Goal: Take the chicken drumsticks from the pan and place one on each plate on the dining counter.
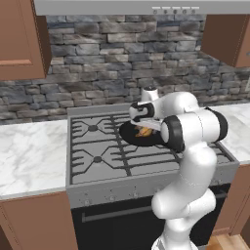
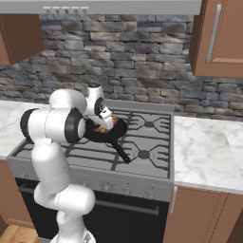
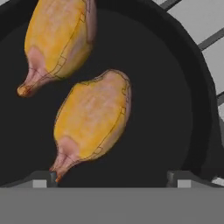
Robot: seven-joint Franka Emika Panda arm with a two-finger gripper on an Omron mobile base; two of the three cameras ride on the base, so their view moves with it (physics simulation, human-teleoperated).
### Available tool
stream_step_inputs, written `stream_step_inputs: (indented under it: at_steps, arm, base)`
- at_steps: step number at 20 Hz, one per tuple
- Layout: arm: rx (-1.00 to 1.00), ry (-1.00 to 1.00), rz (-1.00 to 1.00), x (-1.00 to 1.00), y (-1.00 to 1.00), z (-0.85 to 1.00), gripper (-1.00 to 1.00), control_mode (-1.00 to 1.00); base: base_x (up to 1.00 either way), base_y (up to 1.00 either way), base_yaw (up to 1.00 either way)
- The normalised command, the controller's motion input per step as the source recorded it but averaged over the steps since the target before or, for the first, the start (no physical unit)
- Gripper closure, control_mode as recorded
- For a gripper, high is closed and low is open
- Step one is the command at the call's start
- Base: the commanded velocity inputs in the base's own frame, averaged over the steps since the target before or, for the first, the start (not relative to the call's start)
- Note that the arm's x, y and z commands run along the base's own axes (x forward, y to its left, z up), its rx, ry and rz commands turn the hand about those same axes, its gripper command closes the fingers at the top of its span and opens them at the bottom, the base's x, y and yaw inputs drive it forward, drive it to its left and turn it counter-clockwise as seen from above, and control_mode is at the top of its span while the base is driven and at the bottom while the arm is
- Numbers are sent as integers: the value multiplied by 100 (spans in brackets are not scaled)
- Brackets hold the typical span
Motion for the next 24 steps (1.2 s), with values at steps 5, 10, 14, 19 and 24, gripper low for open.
stream_step_inputs:
  at_steps: [5,10,14,19,24]
  arm:
    - [0,0,-18,58,9,-31,-100,-100]
    - [0,0,-17,39,9,-46,-100,-100]
    - [2,-4,-21,-5,-19,-76,-100,-100]
    - [5,-15,-23,-25,-25,-72,100,-100]
    - [11,-28,-4,-52,-2,32,100,-100]
  base:
    - [0,0,0]
    - [0,0,0]
    - [0,0,0]
    - [0,0,0]
    - [0,0,0]
